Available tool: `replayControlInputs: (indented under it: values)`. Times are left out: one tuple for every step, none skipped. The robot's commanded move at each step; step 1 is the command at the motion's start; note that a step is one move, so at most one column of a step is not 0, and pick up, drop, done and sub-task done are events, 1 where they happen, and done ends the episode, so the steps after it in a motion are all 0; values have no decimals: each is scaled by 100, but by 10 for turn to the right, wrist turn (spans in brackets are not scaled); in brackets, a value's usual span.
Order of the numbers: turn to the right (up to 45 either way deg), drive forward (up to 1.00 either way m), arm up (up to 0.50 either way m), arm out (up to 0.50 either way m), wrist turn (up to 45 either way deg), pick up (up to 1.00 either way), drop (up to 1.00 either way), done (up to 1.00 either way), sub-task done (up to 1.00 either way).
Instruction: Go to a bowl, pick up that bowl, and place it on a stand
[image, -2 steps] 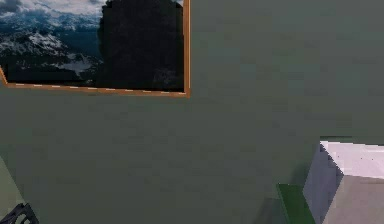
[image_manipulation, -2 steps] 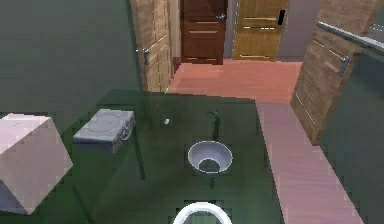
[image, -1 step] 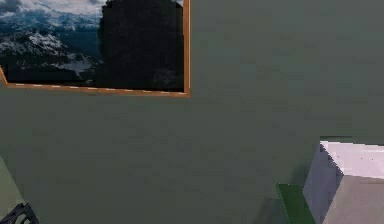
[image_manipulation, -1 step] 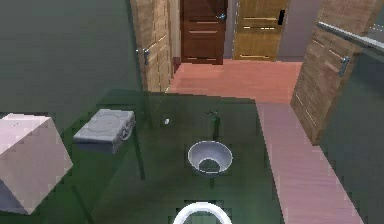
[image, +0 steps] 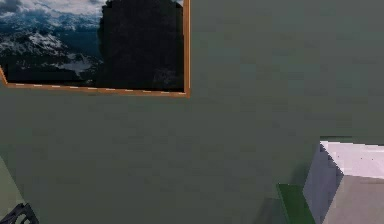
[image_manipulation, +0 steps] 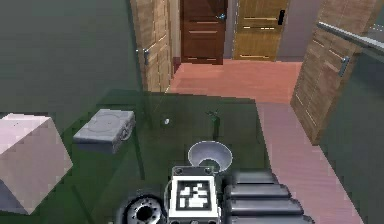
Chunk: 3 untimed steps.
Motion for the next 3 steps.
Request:
replayControlInputs:
  values:
    - [0, 0, 0, 26, 0, 0, 0, 0, 0]
    - [0, 0, 0, 0, 450, 0, 0, 0, 0]
    - [0, 0, 0, 0, 450, 0, 0, 0, 0]
